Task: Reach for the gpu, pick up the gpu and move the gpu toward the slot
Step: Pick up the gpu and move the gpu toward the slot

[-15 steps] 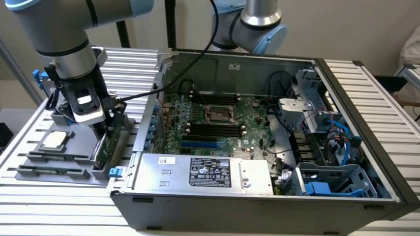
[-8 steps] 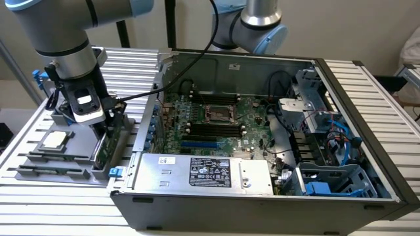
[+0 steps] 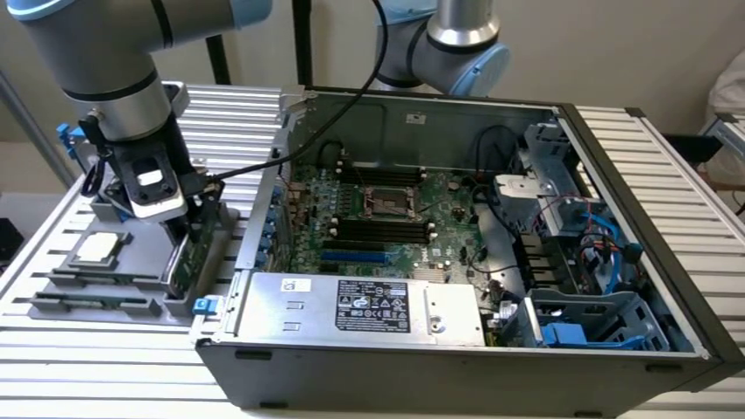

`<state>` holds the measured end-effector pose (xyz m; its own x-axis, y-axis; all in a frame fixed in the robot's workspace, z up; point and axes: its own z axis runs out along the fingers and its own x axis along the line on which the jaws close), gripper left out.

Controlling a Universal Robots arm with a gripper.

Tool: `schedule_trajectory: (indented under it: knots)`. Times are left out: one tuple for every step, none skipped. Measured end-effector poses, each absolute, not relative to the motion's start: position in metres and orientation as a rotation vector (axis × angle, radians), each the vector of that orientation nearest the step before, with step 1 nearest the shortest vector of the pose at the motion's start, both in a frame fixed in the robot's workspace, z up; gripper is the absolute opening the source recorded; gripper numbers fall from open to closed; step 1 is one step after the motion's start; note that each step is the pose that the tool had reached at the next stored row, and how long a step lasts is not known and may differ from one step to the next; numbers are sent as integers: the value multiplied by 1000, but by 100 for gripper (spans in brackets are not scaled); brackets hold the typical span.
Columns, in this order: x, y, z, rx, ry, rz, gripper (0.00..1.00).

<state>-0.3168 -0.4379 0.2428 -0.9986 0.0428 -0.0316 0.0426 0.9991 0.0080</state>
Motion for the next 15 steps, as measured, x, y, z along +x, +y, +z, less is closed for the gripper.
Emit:
schedule_trajectory:
  knots:
    - [-317,-438,243,66,3110,14,26]
    - [-317,-438,244,67,3111,15,26]
    - [-317,-438,244,67,3113,15,26]
    - [-317,-438,245,67,3115,16,26]
    - [-317,-439,245,67,3117,16,26]
    - [-317,-439,246,67,3119,15,26]
    - [-317,-439,247,67,3122,15,26]
    - [-317,-439,248,67,3124,15,26]
    - [-317,-439,249,67,3125,16,26]
    - [-317,-439,250,67,3126,16,26]
    - [-317,-439,252,67,3127,16,26]
    - [-317,-439,253,67,3128,16,26]
    - [-317,-440,254,67,3129,16,26]
    - [-317,-440,256,67,3130,16,26]
    - [-317,-440,259,67,3131,16,26]
